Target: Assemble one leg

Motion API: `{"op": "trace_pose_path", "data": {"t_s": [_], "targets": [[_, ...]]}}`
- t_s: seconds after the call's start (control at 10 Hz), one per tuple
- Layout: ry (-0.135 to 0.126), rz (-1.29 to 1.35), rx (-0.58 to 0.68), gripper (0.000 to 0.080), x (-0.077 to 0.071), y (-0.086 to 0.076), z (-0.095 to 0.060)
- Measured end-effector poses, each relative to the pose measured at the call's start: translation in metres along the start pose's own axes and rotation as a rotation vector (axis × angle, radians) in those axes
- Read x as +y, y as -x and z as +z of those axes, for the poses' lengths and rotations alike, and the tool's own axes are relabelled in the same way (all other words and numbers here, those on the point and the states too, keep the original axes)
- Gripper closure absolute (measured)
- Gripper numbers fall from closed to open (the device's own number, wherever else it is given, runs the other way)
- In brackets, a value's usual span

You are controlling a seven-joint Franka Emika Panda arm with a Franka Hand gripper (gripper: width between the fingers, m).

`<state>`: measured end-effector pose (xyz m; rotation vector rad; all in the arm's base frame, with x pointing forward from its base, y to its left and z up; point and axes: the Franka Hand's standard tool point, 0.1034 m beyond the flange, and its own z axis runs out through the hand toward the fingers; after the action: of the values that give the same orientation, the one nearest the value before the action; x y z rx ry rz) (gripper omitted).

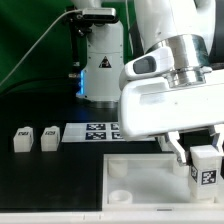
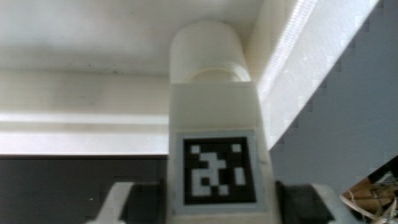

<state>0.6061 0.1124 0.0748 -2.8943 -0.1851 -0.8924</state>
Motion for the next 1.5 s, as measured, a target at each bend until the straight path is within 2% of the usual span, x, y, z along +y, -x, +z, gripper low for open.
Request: {"op": "trace_pose_path", "data": {"t_s": [0.2, 0.3, 0.4, 0.5, 0.6, 0.7, 1.4, 1.5], "targets": [[0.006, 0.008, -0.002, 0.0508, -0.0001, -0.0003, -0.0002], [0.003, 0.008, -0.018, 0.0435, 0.0001, 0.0019, 0.0008], [0.002, 0.009, -0.024, 0.0435, -0.0001, 0.0032, 0.0013], [0.002, 0.009, -0.025, 0.0253, -0.0001, 0.0033, 0.0014], [0.002, 0.009, -0.025, 0.0253, -0.0001, 0.0035, 0.0015], [0.002, 0.009, -0.025, 0.0168, -0.0001, 0.0037, 0.0015], [0.002, 0.009, -0.027, 0.0151, 0.0000, 0.0042, 0.0018], [-0.009, 0.047, -0.090, 0.0151, -0.0012, 0.0085, 0.0035]]}}
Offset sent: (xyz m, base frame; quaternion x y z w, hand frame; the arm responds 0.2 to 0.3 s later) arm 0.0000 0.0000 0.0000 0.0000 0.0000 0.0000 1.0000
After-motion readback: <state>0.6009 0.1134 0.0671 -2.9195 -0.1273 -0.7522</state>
